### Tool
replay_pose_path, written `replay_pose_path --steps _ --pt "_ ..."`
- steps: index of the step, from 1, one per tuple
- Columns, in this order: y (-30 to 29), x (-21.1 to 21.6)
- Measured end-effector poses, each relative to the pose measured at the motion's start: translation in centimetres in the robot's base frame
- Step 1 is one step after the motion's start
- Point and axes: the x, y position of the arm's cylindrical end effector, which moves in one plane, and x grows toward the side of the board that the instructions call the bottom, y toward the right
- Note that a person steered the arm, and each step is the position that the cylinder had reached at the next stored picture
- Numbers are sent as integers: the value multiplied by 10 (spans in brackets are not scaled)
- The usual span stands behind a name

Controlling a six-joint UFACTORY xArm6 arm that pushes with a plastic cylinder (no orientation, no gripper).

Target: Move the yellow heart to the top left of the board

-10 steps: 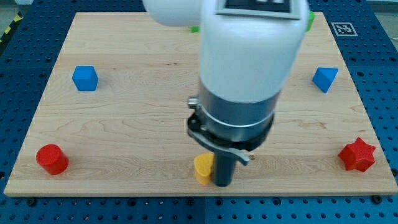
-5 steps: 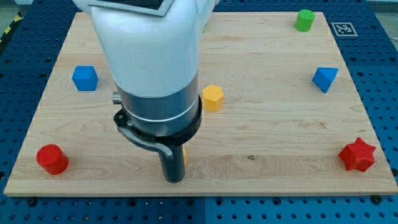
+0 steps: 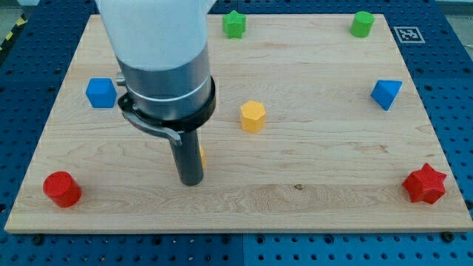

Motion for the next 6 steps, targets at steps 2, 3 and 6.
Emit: replay_pose_path --steps 2,3,6 --pt "0 -32" --pt "-1 -53" --pt "-1 -146"
